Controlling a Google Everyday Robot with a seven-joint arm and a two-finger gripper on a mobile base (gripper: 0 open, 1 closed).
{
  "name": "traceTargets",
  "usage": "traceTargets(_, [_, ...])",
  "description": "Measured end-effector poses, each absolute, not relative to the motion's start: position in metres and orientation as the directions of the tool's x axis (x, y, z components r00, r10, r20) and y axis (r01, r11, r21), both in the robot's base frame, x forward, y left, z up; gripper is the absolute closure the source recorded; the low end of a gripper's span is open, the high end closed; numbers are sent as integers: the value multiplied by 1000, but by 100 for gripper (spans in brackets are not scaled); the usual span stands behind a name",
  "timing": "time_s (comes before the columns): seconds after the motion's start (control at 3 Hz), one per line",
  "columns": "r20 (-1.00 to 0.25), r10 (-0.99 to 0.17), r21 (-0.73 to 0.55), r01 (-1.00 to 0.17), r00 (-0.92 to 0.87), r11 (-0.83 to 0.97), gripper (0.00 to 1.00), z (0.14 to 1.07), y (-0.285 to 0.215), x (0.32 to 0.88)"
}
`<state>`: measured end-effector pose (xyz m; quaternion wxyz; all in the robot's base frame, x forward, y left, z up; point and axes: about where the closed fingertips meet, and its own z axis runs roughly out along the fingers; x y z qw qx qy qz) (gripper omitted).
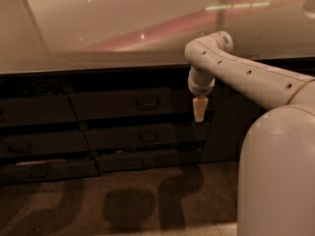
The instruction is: Open top drawer
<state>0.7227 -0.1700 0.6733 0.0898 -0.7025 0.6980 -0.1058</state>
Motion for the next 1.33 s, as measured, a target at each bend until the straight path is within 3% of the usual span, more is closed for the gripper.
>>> traceTargets(0.33, [23,-1000,-274,-962,3,-9,0,673,-170,723])
traceTargets(0.67, [-57,-997,-256,-966,45,-29,0,669,-171,724])
traceTargets(1.0, [-264,-960,-144,-988,95,-58,0,640,-179,711])
traceTargets(1.33, [-264,-960,-144,-988,95,-58,0,640,-179,711])
